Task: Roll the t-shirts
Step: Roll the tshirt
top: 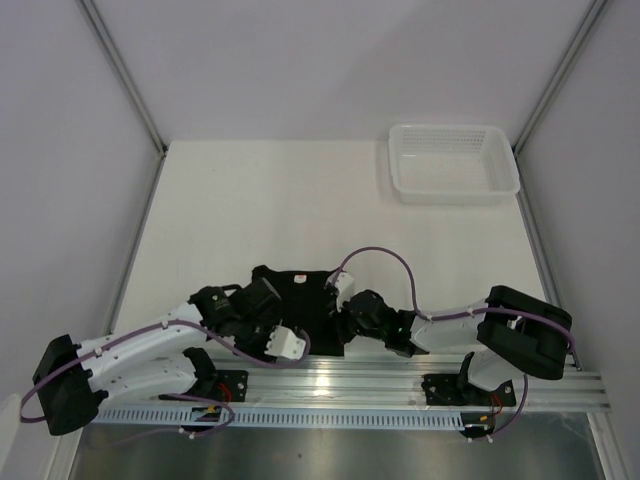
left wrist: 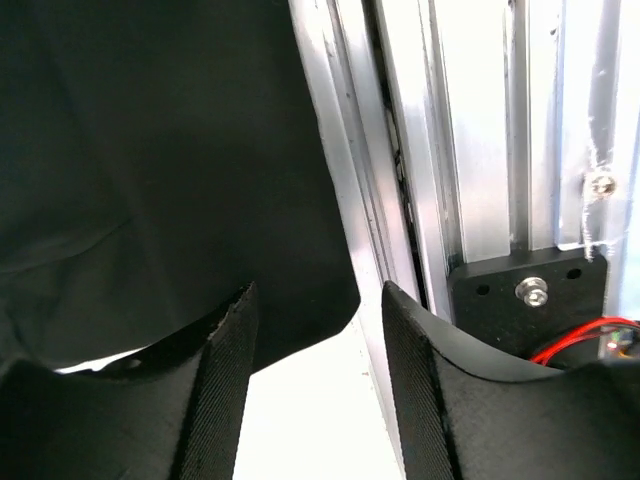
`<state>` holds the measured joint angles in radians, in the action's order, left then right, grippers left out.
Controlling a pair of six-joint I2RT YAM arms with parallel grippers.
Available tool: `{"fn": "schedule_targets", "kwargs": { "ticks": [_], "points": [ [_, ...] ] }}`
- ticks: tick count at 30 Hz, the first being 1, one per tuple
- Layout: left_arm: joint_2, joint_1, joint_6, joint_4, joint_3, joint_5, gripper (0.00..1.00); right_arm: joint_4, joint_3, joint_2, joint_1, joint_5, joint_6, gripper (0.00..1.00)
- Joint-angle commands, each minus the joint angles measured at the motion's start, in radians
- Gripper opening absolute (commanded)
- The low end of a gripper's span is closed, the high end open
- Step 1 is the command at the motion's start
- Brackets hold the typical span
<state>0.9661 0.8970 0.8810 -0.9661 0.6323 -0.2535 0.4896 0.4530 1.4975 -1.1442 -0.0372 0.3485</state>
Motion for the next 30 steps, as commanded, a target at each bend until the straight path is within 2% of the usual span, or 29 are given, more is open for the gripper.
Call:
{"fn": "schedule_targets", "kwargs": {
  "ticks": [1,6,10,14,18,19,22,25,30],
  "points": [
    [-0.038,0.051,-0.025,0.113,-0.045,0.094,0.56,-0.013,0.013,-0.013,-0.003,-0.043,0.015,0.03],
    [0.011,0.057,-0.034,0.158,-0.094,0.114,0.59,-0.009,0.012,-0.003,-0.008,-0.041,0.02,0.03],
    [0.068,0.06,-0.097,0.181,-0.105,0.138,0.6,-0.031,0.015,-0.02,-0.008,-0.043,0.007,0.03],
    [0.069,0.059,-0.114,0.17,-0.1,0.14,0.61,-0.08,0.024,-0.071,-0.032,-0.043,-0.096,0.08],
    [0.037,0.046,-0.126,0.138,-0.091,0.093,0.61,-0.083,-0.016,-0.192,-0.094,-0.036,-0.239,0.25],
    [0.03,0.04,-0.128,0.136,-0.097,0.082,0.61,-0.077,-0.031,-0.218,-0.104,-0.046,-0.264,0.34],
    [0.016,0.022,-0.123,0.129,-0.103,0.053,0.61,-0.069,-0.086,-0.319,-0.138,-0.059,-0.376,0.42],
    [0.019,-0.004,-0.125,0.107,-0.085,0.002,0.62,-0.074,-0.129,-0.399,-0.189,-0.088,-0.492,0.47],
    [0.039,-0.02,-0.14,0.072,-0.077,-0.039,0.62,-0.147,-0.14,-0.408,-0.281,-0.131,-0.689,0.49]
  ]
}}
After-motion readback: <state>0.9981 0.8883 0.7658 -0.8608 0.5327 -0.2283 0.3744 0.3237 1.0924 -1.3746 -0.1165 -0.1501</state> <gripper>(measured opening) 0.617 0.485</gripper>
